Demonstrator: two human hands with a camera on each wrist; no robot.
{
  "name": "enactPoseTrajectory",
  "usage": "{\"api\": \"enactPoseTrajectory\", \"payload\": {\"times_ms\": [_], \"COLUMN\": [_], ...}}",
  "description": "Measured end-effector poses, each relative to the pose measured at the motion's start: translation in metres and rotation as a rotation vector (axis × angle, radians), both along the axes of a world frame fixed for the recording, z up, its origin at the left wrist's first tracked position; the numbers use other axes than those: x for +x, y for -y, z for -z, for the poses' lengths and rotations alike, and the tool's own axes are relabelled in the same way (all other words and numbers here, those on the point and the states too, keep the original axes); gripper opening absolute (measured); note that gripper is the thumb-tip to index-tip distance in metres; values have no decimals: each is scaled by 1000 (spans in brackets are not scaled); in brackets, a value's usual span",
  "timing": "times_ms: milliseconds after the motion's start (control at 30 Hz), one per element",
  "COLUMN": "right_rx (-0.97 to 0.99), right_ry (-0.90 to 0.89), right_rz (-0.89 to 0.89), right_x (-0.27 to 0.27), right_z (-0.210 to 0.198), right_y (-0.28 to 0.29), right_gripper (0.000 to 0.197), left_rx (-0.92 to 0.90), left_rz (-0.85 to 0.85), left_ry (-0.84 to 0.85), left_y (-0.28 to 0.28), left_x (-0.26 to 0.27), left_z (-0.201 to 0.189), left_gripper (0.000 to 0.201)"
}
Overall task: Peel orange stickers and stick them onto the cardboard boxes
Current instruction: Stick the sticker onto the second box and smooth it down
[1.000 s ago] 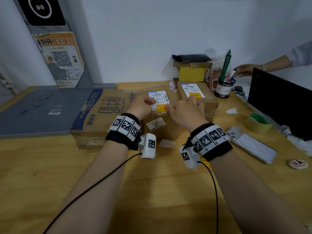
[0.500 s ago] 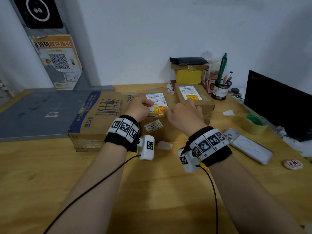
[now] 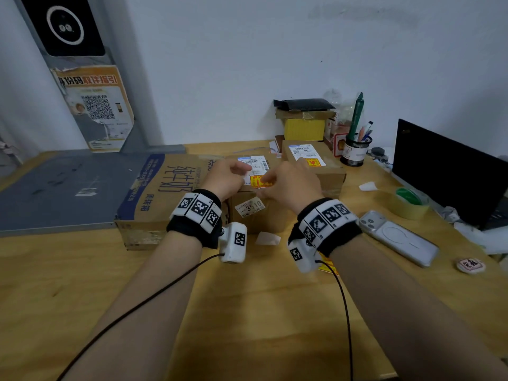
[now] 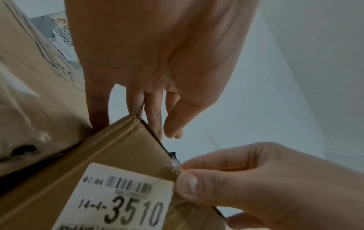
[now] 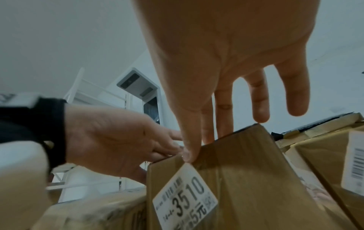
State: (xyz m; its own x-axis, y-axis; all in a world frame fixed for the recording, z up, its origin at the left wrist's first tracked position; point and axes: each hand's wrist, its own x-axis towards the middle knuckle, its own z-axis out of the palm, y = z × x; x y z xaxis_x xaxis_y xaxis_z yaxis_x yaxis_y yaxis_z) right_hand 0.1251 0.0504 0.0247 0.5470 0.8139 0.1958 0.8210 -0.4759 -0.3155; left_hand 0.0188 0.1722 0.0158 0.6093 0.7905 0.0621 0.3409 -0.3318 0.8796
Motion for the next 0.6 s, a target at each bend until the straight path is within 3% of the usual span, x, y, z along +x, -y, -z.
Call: {"api": "enactPoseTrajectory", "payload": {"times_ms": [167,333,600], "right_rx": [-38,-71,-123], "right_ry": [10,46,49], "right_rz": [43,129,182], "right_x": [14,44,76], "right_z": [-2,3,5], "right_y": [-23,-50,-85], "right_gripper": [17,21,26], "left_rx": [-8,-19,10], "left_rz": [-59,-53,-51], "left_ry": [69,99,74], "left_y": [-6,-16,-31], "left_x": [9,17,21], "left_z": [-3,-1,2], "left_gripper": [29,17,23]}}
